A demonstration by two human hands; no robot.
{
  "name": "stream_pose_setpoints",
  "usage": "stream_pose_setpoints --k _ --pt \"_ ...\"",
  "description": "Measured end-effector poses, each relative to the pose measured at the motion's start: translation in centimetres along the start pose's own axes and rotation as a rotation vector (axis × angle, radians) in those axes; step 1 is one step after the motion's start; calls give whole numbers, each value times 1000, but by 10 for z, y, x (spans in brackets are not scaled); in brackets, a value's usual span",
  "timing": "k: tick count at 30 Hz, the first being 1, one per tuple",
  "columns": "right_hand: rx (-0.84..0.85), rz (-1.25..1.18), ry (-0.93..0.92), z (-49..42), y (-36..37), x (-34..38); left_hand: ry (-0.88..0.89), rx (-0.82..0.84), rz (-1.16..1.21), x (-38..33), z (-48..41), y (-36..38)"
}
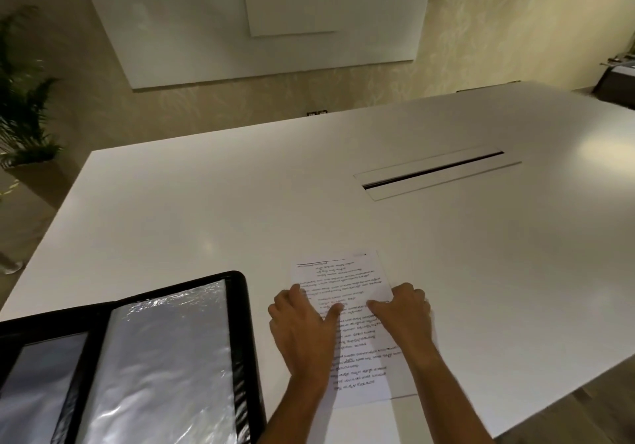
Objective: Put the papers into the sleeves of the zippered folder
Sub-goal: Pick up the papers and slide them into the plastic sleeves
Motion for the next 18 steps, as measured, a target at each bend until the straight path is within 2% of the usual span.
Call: stream_pose_setpoints --k 11,15,18 --pt "59 -78 10 -10 -3 7 3 -37 6 4 0 3" --pt "37 -389 3 -13 -5 6 15 -65 -1 5 0 3" --pt "76 -627 71 -12 -7 -2 12 -67 6 6 0 4"
Point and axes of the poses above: each hand's wrist, its own z-axis away from the middle knuckle, its own y-axis out of the palm, x = y × z, the point moved 4 cm from there along -z, towards the middle knuckle, and after that the axes turned 1 degree about -z, right-handed, at the moved point
